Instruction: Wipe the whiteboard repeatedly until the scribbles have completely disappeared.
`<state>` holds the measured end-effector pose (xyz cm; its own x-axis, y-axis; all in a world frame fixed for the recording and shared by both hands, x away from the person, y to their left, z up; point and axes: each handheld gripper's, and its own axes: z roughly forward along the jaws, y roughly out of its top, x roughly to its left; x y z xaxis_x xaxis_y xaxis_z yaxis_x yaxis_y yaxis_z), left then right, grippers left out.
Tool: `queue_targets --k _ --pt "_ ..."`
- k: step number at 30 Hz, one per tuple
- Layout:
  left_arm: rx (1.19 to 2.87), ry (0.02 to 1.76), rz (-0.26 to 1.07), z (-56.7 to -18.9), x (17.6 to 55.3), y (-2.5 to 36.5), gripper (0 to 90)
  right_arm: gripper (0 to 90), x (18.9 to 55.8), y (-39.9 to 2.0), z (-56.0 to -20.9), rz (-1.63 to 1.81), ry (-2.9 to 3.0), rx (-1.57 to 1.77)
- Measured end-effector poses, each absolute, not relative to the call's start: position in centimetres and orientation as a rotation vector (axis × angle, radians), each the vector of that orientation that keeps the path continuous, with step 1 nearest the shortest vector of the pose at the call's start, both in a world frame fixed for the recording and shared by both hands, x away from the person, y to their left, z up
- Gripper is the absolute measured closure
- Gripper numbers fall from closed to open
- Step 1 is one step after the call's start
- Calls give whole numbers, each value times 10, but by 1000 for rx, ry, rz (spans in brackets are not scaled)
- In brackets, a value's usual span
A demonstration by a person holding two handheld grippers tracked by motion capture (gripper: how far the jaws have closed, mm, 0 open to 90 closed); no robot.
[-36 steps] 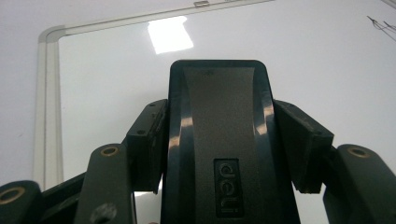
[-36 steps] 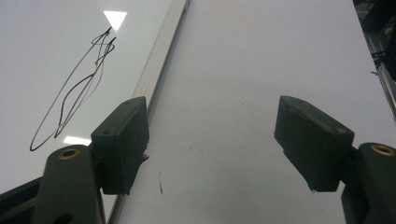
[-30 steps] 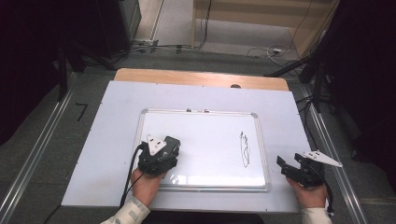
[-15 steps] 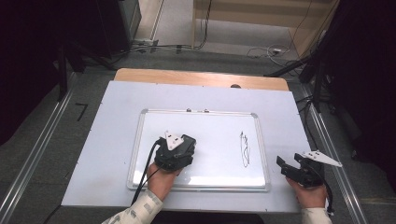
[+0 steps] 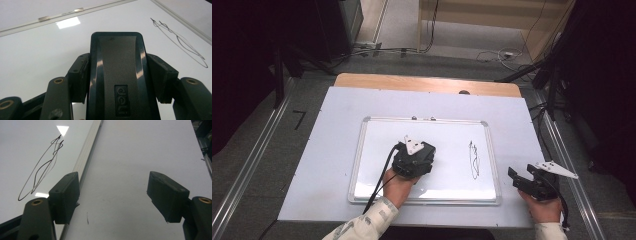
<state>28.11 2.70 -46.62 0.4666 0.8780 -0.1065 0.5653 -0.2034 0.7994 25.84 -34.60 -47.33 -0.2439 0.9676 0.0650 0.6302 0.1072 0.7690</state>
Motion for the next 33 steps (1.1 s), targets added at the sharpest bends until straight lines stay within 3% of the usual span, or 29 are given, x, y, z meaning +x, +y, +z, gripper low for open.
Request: queue_targets --k 33 --pt "1987 1077 430 -472 299 -41 410 249 260 -346 -474 972 1939 1550"
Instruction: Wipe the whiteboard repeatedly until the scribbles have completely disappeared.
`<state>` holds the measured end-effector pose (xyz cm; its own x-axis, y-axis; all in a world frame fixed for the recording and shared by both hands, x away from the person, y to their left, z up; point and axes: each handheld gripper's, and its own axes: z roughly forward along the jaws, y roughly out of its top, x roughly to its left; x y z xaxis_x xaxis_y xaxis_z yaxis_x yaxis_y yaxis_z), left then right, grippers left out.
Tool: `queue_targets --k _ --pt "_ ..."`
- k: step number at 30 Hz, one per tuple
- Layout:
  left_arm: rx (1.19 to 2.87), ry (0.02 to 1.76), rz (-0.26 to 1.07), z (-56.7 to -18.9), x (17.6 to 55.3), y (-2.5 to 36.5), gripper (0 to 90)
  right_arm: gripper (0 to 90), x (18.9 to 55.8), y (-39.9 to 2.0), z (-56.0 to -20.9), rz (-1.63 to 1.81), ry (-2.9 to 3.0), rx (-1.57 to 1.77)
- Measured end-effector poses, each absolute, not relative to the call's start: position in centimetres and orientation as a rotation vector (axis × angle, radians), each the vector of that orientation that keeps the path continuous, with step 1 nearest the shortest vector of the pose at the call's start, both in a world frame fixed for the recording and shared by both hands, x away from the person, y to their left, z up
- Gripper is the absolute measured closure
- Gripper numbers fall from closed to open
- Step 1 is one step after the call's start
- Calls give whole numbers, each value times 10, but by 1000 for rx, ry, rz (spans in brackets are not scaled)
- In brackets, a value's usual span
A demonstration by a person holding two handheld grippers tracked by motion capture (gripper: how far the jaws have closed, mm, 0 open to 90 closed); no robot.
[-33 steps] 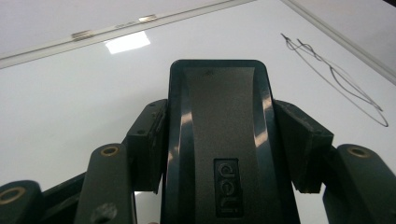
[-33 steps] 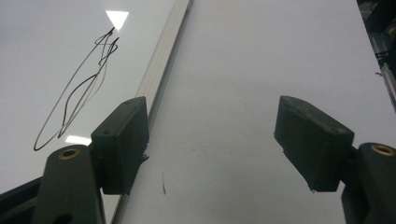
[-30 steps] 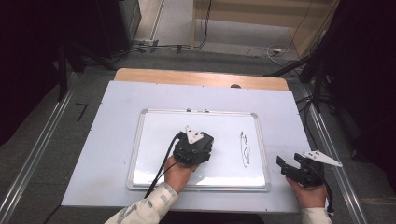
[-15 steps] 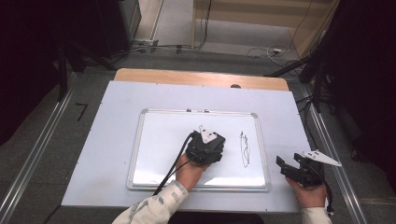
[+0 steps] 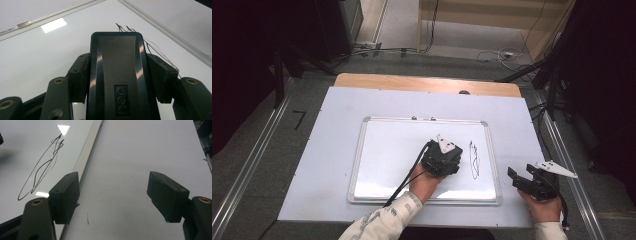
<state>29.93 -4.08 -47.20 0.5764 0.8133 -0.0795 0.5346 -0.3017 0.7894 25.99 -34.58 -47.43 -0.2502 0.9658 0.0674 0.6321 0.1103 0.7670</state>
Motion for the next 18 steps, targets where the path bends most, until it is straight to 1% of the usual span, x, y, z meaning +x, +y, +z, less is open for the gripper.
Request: queue_targets --k 18 --pt "2019 1038 412 -475 305 -63 411 249 260 -347 -474 976 1941 1553"
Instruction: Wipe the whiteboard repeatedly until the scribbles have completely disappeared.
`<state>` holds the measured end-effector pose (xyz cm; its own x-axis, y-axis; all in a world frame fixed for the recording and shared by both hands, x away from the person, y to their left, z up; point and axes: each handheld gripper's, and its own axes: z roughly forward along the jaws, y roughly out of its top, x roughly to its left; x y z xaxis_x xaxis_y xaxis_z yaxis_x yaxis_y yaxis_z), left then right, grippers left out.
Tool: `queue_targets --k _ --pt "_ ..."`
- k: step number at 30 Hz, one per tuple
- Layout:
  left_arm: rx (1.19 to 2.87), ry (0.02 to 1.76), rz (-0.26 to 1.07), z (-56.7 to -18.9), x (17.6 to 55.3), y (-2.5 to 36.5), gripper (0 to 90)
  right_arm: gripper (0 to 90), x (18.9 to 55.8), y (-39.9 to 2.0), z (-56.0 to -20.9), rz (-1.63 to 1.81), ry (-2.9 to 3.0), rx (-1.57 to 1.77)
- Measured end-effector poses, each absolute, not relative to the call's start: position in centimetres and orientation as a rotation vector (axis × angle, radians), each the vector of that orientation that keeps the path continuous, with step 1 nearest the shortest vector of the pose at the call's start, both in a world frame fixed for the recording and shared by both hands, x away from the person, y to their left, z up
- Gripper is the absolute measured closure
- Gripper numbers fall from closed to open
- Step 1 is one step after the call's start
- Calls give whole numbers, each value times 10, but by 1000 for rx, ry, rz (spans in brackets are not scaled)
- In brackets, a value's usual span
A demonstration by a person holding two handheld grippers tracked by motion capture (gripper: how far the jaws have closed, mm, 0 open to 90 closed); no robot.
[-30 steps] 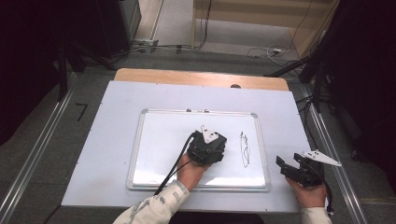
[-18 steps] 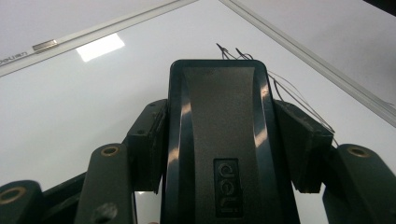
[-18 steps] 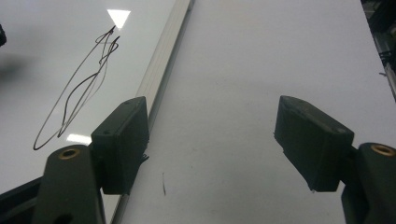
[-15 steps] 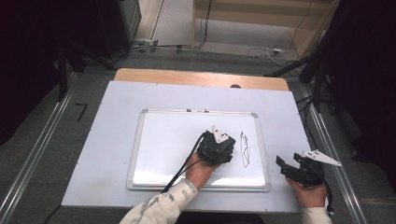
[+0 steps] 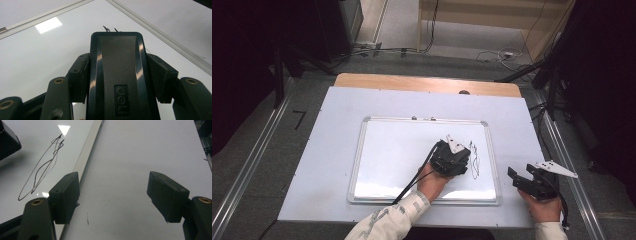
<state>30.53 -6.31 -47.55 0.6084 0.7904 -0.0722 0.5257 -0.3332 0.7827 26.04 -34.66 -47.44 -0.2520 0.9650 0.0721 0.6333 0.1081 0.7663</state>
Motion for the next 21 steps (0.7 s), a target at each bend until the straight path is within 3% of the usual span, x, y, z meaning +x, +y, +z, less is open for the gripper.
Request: queue_targets --k 21 --pt "2051 996 393 -477 307 -87 411 249 261 -347 -474 981 1942 1544"
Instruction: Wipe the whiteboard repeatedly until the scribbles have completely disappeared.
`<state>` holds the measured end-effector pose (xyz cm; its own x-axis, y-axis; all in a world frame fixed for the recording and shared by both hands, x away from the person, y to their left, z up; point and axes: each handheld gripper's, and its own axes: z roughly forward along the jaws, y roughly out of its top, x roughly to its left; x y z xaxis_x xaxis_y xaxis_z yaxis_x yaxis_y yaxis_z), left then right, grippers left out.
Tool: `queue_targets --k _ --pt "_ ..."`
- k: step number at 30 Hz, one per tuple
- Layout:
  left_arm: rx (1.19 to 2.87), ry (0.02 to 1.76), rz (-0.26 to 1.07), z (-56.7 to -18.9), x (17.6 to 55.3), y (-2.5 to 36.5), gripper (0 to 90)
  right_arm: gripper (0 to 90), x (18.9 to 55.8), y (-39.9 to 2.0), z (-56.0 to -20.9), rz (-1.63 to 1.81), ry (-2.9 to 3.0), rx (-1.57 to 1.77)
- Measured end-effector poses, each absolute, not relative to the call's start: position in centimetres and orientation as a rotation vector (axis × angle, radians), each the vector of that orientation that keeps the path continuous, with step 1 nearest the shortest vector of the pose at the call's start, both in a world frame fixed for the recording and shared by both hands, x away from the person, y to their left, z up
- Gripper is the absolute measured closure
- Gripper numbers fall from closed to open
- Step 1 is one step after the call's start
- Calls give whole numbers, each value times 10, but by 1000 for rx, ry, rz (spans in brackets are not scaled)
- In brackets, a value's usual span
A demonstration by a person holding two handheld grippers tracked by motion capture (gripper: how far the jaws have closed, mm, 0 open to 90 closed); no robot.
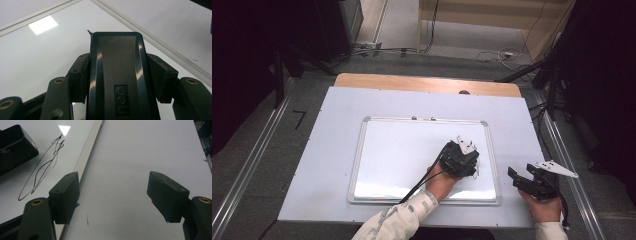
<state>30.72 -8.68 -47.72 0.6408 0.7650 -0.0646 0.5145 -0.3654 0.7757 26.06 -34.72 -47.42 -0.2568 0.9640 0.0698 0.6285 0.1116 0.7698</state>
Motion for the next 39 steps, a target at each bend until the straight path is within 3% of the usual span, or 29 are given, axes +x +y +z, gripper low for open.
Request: queue_targets --k 39 --pt "2093 944 353 -484 304 -105 411 249 261 -347 -475 977 1947 1544"
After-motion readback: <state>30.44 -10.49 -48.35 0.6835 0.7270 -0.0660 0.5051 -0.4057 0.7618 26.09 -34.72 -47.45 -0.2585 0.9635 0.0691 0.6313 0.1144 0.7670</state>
